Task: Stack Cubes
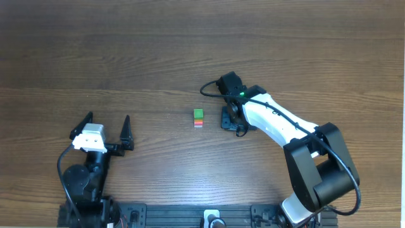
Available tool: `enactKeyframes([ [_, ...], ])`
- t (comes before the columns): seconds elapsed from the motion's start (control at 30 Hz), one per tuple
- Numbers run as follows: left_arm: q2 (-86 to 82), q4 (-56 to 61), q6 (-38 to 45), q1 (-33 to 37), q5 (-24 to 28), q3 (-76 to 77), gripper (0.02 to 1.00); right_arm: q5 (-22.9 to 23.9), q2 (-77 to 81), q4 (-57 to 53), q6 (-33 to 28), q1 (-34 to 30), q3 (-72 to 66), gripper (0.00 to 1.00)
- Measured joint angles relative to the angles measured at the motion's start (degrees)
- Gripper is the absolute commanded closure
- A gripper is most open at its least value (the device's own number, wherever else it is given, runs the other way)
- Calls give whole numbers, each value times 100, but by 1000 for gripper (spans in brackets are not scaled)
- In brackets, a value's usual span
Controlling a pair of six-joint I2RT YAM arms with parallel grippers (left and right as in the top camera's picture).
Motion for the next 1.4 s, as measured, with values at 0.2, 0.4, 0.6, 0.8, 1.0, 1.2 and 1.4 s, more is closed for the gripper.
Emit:
enactKeyframes([
  [0.2,0,0,0,0,0,0,18,-50,-767,-560,2,0,55,961],
  [0.4,0,0,0,0,0,0,18,63,-1759,-1816,31,256,1152,976],
  [0.6,0,0,0,0,-2,0,18,258,-1683,-2616,299,1064,2441,987],
  [0.8,0,0,0,0,0,0,18,260,-896,-2813,573,1554,3101,989],
  [1.0,0,0,0,0,0,0,18,238,-111,-2815,754,1626,3261,989],
  [1.2,0,0,0,0,0,0,18,157,214,-2723,820,1637,3261,989],
  [1.4,0,0,0,0,0,0,20,61,284,-2627,848,1683,3268,989],
])
